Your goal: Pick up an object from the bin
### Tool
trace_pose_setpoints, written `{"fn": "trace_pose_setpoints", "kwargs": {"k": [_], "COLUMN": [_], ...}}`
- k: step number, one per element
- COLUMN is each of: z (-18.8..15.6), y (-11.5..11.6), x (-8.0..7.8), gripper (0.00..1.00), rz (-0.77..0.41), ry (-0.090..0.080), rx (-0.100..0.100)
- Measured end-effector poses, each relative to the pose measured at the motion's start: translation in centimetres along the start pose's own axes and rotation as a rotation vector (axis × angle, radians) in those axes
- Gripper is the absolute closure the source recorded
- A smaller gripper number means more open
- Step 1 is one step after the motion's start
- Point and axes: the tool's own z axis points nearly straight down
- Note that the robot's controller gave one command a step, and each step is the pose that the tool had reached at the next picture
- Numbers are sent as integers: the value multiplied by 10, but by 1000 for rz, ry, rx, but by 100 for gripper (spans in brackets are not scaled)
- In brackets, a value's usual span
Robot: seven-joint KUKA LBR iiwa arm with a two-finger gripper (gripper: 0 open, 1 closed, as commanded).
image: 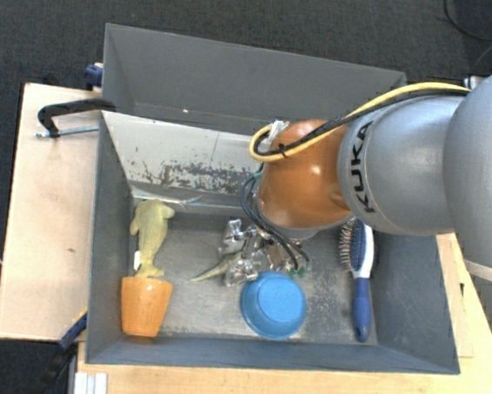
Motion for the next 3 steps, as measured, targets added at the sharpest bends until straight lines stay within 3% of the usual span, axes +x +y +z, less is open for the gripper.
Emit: {"fn": "trace_pose_setpoints", "kwargs": {"k": [1,2,3], "z": [-111,-265,-253], "y": [32,36,81], "x": [-4,-4,-65], "gripper": [100,100,100], "rz": [-40,-54,-299], "ry": [3,2,9], "rx": [1,2,-3]}}
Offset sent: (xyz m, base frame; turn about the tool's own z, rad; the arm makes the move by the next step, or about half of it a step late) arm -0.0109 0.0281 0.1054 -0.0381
